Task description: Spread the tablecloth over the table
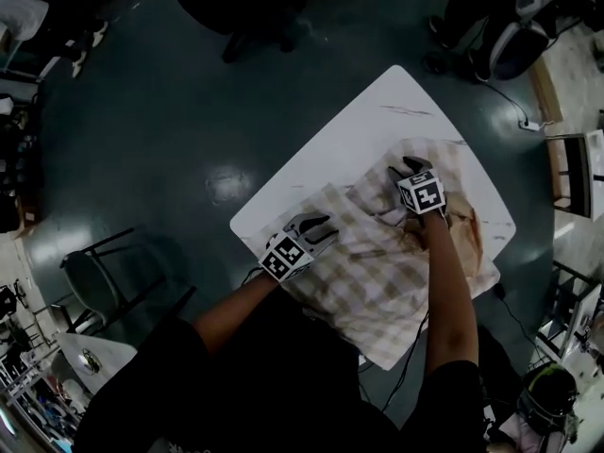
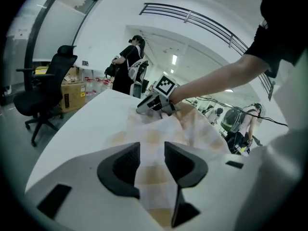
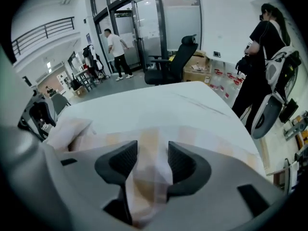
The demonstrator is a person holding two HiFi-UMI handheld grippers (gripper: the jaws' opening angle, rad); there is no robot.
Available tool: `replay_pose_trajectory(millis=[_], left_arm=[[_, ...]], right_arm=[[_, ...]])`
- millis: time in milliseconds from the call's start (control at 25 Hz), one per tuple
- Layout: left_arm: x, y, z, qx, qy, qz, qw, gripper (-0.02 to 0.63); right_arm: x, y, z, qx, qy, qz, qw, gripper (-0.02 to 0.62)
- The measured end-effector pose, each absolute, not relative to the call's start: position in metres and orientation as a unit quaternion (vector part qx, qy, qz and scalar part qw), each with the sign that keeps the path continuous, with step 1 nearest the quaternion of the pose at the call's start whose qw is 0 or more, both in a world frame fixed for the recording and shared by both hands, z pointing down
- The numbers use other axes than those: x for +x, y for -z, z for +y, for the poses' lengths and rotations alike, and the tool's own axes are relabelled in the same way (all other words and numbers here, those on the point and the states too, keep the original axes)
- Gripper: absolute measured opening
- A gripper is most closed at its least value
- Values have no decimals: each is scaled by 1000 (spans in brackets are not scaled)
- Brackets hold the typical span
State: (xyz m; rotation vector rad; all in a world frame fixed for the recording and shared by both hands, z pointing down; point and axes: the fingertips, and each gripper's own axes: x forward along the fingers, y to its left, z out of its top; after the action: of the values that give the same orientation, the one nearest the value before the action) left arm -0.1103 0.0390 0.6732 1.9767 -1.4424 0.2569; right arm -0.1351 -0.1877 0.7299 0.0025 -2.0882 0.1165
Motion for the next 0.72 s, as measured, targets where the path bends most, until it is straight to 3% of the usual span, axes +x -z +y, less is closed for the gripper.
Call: replay_pose_trajectory(millis=[120,240,320,480,720], left_arm=[[-103,-687,29,760,-112,-528,363,155],[-86,-708,26,772,-131,-493,379,155],[-81,-722,34,768,-145,-484,393,155],[-100,-729,49,753,-149,-506,395,153],[-144,-741,85,737,-185,-506,408,153]], right_arm=[[-133,-739,-185,-5,-26,-852,522,189],[-129,-744,-187,-18,-2,-844,535,36],[-133,-738,-191,-10,-7,-851,525,17],[-166,-686,-220,47,-23,-890,453,15],[-254,-555,-308,167,-18,-944,283,15]])
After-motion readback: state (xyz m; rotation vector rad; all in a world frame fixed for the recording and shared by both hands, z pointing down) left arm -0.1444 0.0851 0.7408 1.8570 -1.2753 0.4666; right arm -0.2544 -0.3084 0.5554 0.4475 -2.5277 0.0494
